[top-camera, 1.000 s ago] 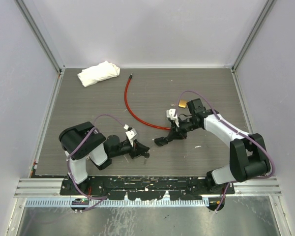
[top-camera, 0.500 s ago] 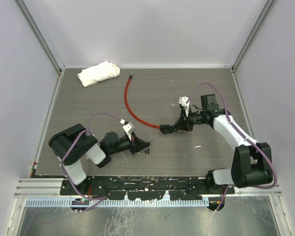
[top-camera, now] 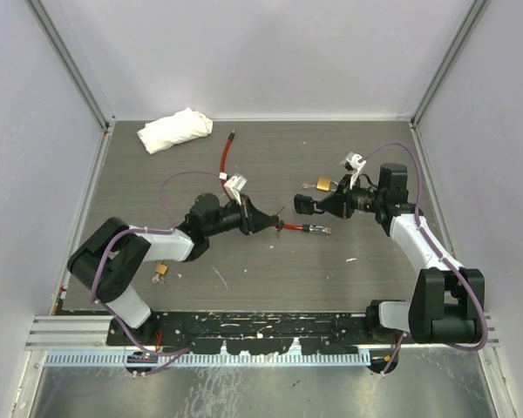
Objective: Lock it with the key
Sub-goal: Place the lock at the center of the board.
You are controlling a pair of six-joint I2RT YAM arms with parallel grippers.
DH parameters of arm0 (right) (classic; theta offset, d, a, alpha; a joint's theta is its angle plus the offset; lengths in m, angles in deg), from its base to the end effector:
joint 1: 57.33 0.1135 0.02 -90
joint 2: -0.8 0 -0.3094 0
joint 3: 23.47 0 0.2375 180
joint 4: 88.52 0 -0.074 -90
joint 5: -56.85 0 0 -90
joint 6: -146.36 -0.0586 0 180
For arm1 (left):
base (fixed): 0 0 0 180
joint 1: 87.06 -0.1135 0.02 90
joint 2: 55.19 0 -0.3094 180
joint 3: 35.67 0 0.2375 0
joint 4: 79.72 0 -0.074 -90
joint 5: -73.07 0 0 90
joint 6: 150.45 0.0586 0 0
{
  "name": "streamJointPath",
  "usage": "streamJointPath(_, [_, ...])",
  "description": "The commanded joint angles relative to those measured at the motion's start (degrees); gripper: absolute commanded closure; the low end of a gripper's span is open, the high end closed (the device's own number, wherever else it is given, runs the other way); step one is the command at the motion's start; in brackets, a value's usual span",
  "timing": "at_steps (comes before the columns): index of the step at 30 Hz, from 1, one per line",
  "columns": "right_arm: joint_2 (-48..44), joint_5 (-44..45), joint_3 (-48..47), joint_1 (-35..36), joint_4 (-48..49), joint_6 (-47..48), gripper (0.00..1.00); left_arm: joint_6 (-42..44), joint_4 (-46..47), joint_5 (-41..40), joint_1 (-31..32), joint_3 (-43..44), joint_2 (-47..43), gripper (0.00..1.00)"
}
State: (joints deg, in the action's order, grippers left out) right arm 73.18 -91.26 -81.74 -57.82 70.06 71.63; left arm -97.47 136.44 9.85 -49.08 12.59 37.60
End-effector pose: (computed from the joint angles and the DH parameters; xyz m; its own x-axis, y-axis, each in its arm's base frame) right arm 0.2425 0.0477 0.2895 -0.3798 -0.1359 -0.9150 -0.8152 0.5166 0.2617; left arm 0.2433 -0.2235 0.2376 -0.6339 -0.1870 -0.7504 0.6501 0.3968 -0.6480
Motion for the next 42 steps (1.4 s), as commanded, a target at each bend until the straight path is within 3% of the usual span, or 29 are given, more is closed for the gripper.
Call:
streamJointPath(1, [0.1,-2.3,0.6,-0.3,12.0,-10.4,0.98,-8.3,-1.6,2.8,-2.8,6.7,3.7,1.0])
streamJointPath(7, [4.2,-0.9,2.6,-0.3,18.8,-18.2,0.97,-16.8,-0.7,1.3,-7.4,15.0,13.0,1.0])
streamJointPath(12, [9.3,6.0,6.7,0.0,34.4,-35.0,0.97,-15.9,-5.5,-1.3,-8.8,22.6,20.1,1.0])
streamJointPath(19, [20.0,12.3,-2.1,3.3,33.5,-38.3,0.96,-18.7,-11.8,-0.9,-10.8,34.3,29.7,1.0])
streamJointPath(27, [34.2,14.0,-13.3,6.0,29.3,-42.0,0.9,-14.8,-25.9,-3.1,-11.9,40.8,31.9,0.94])
streamJointPath(30, [36.9,15.6,-18.3,8.0,22.4,-37.6,0.85,-12.4,-29.2,-5.5,-12.5,40.6,30.9,0.84])
streamJointPath(35, [39.6,19.9,-26.8,12.0,8.8,-25.5,0.73,-5.2,-34.9,-10.0,-12.6,39.9,26.1,0.52])
streamJointPath(39, [39.8,24.4,-30.3,12.6,1.2,-18.5,0.49,2.5,-36.3,-13.0,-12.6,37.2,20.1,0.4])
streamJointPath(42, [38.5,28.1,-32.6,12.5,-4.2,-12.1,0.4,7.8,-37.2,-14.7,-12.5,34.4,14.5,0.37])
